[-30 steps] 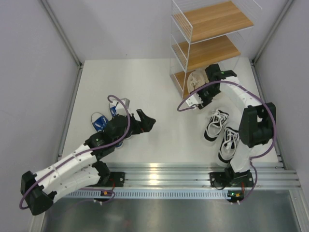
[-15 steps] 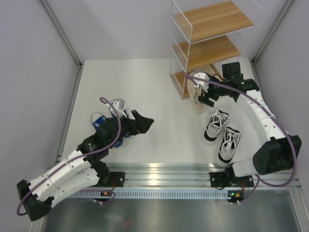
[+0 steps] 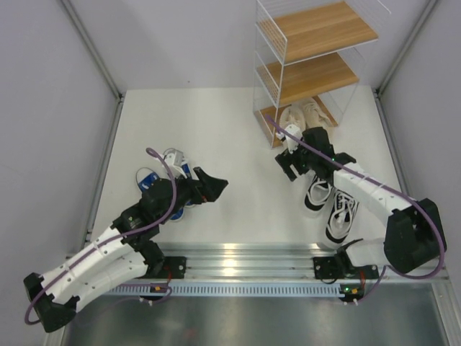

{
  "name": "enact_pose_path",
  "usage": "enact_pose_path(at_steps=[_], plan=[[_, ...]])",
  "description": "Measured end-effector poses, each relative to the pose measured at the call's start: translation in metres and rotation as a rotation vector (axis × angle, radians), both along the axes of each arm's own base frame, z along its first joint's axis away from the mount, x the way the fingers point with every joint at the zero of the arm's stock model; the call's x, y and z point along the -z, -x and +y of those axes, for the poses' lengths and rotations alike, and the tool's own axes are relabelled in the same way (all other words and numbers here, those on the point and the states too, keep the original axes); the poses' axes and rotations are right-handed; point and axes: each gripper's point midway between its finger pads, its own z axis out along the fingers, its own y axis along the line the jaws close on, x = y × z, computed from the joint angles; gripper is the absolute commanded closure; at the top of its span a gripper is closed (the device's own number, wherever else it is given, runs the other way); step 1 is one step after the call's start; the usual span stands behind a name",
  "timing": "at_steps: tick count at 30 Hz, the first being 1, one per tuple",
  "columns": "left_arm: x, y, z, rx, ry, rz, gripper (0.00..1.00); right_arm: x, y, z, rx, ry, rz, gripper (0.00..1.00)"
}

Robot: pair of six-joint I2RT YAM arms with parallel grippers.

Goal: Place and organize the shoes onto the shoe shelf

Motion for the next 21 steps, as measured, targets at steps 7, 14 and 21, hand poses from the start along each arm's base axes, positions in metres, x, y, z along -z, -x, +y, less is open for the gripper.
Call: enact_pose_path(at_steps=[7, 14, 21], plan=[[0.003, 0.001, 0.001, -0.001, 0.000, 0.004, 0.02, -0.018, -0.033, -0.012, 0.244, 0.024, -0.176, 0.27], [0.018, -0.001, -0.003, 0.004, -0.034, 0.038, 0.02, -0.003, -0.040, -0.018, 0.321, 0.036, -0.164, 0.33], [0.018, -0.001, -0.003, 0.007, -0.034, 0.039, 0.02, 0.028, -0.044, -0.021, 0.339, 0.086, -0.094, 0.53]])
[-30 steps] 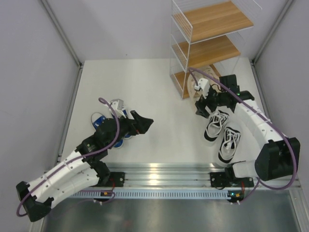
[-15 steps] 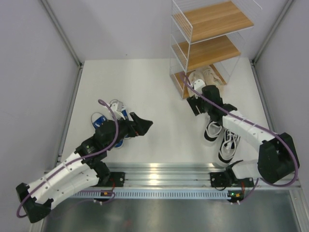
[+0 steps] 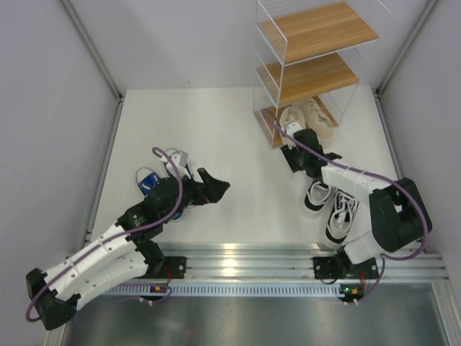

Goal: Place and organize the shoes onto the shoe shelf

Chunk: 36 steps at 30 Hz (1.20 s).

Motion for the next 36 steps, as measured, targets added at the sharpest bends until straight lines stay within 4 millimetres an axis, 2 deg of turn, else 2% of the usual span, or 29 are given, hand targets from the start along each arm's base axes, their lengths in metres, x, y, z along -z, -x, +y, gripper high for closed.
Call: enact_pose_path(at_steps=[5, 11, 21, 27, 30, 36], plan=[[0.000, 0.000, 0.000, 0.000, 0.000, -0.001, 0.02, 0.004, -0.008, -0.006, 0.013, 0.001, 0.005, 0.80], [-0.001, 0.001, 0.001, 0.000, 0.002, -0.003, 0.02, 0.007, -0.012, -0.011, -0.014, 0.008, 0.014, 1.00], [-0.002, 0.001, 0.001, 0.000, 0.006, -0.007, 0.02, -0.016, -0.032, -0.033, -0.108, 0.050, -0.076, 1.00], [-0.002, 0.001, 0.001, -0.001, 0.006, -0.007, 0.02, -0.024, -0.047, -0.045, -0.094, 0.046, -0.095, 1.00], [-0.002, 0.001, 0.001, -0.001, 0.006, -0.007, 0.02, -0.027, -0.057, -0.046, -0.081, 0.036, -0.104, 1.00], [-0.002, 0.001, 0.001, -0.001, 0.006, -0.007, 0.02, -0.022, -0.062, -0.042, -0.075, 0.013, -0.092, 1.00]])
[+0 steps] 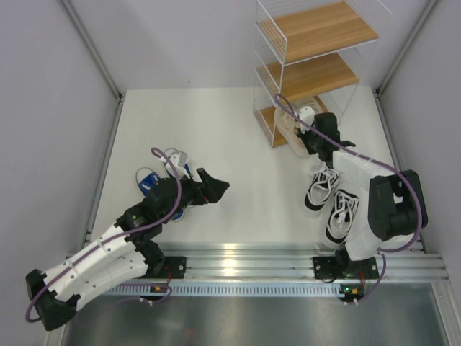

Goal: Place and organize the shoes onto the shoe shelf

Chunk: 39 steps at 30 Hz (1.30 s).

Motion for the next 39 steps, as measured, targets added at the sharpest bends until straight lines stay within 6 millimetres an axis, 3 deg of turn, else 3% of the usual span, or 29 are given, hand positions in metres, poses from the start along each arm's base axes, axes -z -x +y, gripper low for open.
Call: enact_pose_path(at_steps=[9, 12, 16, 19, 25, 32, 36, 39], plan=[[0.001, 0.000, 0.000, 0.000, -0.003, 0.003, 0.02, -0.001, -0.014, 0.007, 0.004, -0.033, -0.013, 0.97], [0.003, -0.001, -0.001, 0.000, -0.008, 0.007, 0.02, 0.001, -0.018, 0.008, 0.009, -0.040, -0.016, 0.90], [0.003, -0.001, -0.001, 0.000, -0.009, 0.008, 0.02, 0.002, -0.021, 0.008, 0.021, -0.045, -0.024, 0.69], [0.004, -0.001, -0.001, 0.000, -0.012, 0.011, 0.02, -0.002, -0.025, 0.006, 0.035, -0.049, -0.045, 0.59], [0.005, -0.001, -0.001, 0.001, -0.013, 0.011, 0.02, -0.010, -0.029, 0.006, 0.038, -0.056, -0.080, 0.48], [0.004, -0.001, -0.001, 0.002, -0.014, 0.008, 0.02, -0.050, -0.016, 0.005, 0.020, -0.091, -0.162, 0.40], [0.002, -0.001, 0.000, 0.003, -0.012, 0.000, 0.02, -0.082, -0.002, -0.008, 0.010, -0.130, -0.208, 0.30], [0.002, 0.000, 0.000, 0.006, -0.017, -0.007, 0.02, -0.088, 0.010, -0.022, -0.025, -0.153, -0.184, 0.24]])
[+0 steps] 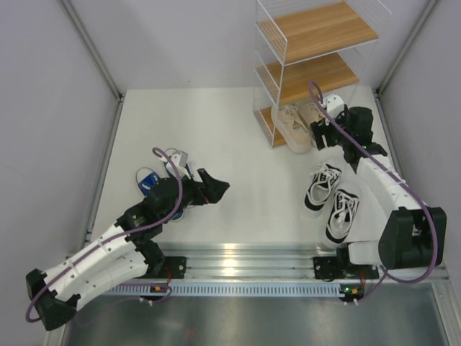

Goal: Place and organize the shoes onto the shoe shelf

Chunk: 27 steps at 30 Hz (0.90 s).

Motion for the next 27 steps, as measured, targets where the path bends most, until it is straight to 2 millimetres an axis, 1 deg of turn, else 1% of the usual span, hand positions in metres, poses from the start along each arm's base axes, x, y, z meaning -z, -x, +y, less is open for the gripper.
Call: enact_pose_path(at_steps=[3, 5, 8, 10, 13, 15, 18, 23, 26, 27], plan=[[0.000, 0.000, 0.000, 0.004, -0.010, -0.007, 0.02, 0.013, 0.012, -0.016, -0.048, -0.012, 0.072, 0.25], [0.000, 0.000, 0.000, 0.007, -0.014, -0.011, 0.02, 0.028, 0.018, -0.029, -0.053, -0.028, 0.131, 0.25], [-0.001, 0.000, 0.001, 0.009, -0.016, -0.018, 0.02, 0.052, 0.020, -0.040, -0.038, -0.050, 0.211, 0.25], [-0.002, 0.001, 0.001, 0.010, -0.015, -0.022, 0.02, 0.069, 0.020, -0.045, -0.027, -0.059, 0.258, 0.24], [-0.002, 0.001, 0.002, 0.011, -0.018, -0.026, 0.02, 0.089, 0.017, -0.045, -0.021, -0.071, 0.311, 0.24], [-0.002, 0.000, 0.002, 0.011, -0.020, -0.027, 0.02, 0.098, 0.013, -0.045, -0.013, -0.076, 0.331, 0.24], [-0.002, 0.000, 0.002, 0.012, -0.021, -0.029, 0.02, 0.103, -0.002, -0.049, 0.012, -0.080, 0.333, 0.25], [-0.001, 0.000, 0.002, 0.013, -0.025, -0.029, 0.02, 0.100, -0.028, -0.054, 0.042, -0.075, 0.293, 0.27], [0.001, -0.001, 0.001, 0.013, -0.032, -0.023, 0.02, 0.100, -0.039, -0.057, 0.052, -0.063, 0.277, 0.30], [0.003, -0.001, 0.000, 0.014, -0.036, -0.019, 0.02, 0.100, -0.041, -0.057, 0.053, -0.059, 0.274, 0.33]])
